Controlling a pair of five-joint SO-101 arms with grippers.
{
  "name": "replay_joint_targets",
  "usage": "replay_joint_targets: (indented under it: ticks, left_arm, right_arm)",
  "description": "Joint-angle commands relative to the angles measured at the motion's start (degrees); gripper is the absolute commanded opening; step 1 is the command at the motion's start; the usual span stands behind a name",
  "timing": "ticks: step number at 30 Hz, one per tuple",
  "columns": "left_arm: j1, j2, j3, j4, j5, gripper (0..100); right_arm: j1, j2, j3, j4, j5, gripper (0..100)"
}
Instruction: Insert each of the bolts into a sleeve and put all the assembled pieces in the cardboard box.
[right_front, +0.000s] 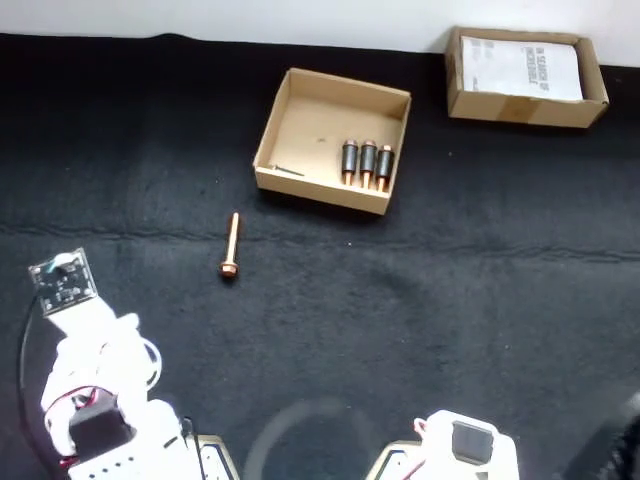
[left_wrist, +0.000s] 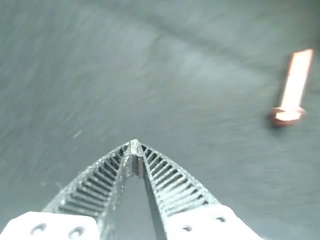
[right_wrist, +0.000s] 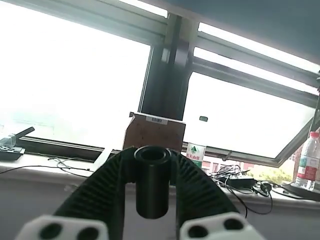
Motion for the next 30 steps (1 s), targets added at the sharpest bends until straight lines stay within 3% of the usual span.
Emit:
replay_joint_targets:
  ticks: [1, 5, 12, 19, 22, 30]
  left_arm:
    - [9.2, -0.1, -6.5, 0.2, 4.7, 2]
    - [17.5, 0.0, -7.8, -2.4, 7.4, 2]
    - [24.3, 5.6, -7.4, -11.2, 7.6, 2]
    - [24.7, 35.4, -20.1, -19.3, 14.2, 2]
    - [24.7, 49.5, -27.5, -23.7, 18.2, 2]
    - [31.2, 77.2, -40.6, -24.7, 28.3, 2]
  right_arm:
    - [0.6, -10.2, 20.7, 0.3, -0.2, 0.7]
    - [0.3, -20.4, 36.7, 0.0, -0.2, 0.7]
    - [0.6, -33.3, 60.7, -9.0, -0.2, 0.7]
    - [0.7, -43.7, 82.8, -20.1, 0.2, 0.7]
    - [1.2, -47.3, 90.2, -22.1, 3.9, 0.7]
    - [11.9, -52.6, 103.5, -25.4, 9.1, 0.7]
